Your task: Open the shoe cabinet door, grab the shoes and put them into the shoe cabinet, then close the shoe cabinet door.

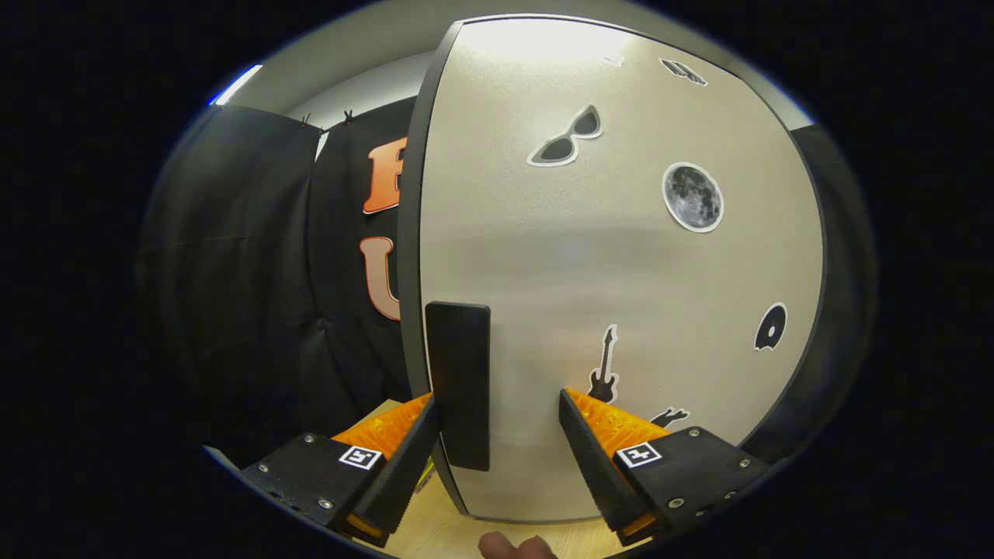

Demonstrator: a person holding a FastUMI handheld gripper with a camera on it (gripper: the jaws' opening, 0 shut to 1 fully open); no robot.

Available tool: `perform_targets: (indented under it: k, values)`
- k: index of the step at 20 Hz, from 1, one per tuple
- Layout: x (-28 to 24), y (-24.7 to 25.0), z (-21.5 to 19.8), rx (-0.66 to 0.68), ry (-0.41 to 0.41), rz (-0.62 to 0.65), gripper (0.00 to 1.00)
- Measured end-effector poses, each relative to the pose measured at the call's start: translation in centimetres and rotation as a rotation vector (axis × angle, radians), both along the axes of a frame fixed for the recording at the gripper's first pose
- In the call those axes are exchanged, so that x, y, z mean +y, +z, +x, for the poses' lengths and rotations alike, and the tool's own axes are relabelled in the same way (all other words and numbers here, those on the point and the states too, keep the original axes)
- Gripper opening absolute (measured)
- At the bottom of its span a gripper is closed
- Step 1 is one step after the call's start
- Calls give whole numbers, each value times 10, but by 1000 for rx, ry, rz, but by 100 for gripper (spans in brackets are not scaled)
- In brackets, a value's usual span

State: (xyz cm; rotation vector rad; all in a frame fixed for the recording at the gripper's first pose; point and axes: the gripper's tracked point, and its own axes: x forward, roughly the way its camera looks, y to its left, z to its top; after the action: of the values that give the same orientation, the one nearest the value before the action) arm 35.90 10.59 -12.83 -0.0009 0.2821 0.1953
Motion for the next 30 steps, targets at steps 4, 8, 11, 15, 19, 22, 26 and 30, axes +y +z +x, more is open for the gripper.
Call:
perform_targets:
  k: [4, 8, 11, 15, 19, 22, 26, 30]
  values:
    - [11, 5, -27, 30, 5, 52, 94]
    - [15, 24, -73, 16, -12, 52, 94]
    - [9, 44, -115, -19, -52, 44, 94]
    - [-7, 62, -167, -35, -99, 12, 94]
    - [-21, 92, -211, -80, -131, 15, 94]
    - [-34, 106, -242, -105, -128, 14, 94]
    - [-61, 121, -285, -139, -126, 0, 94]
    - [-96, 131, -325, -159, -132, -14, 94]
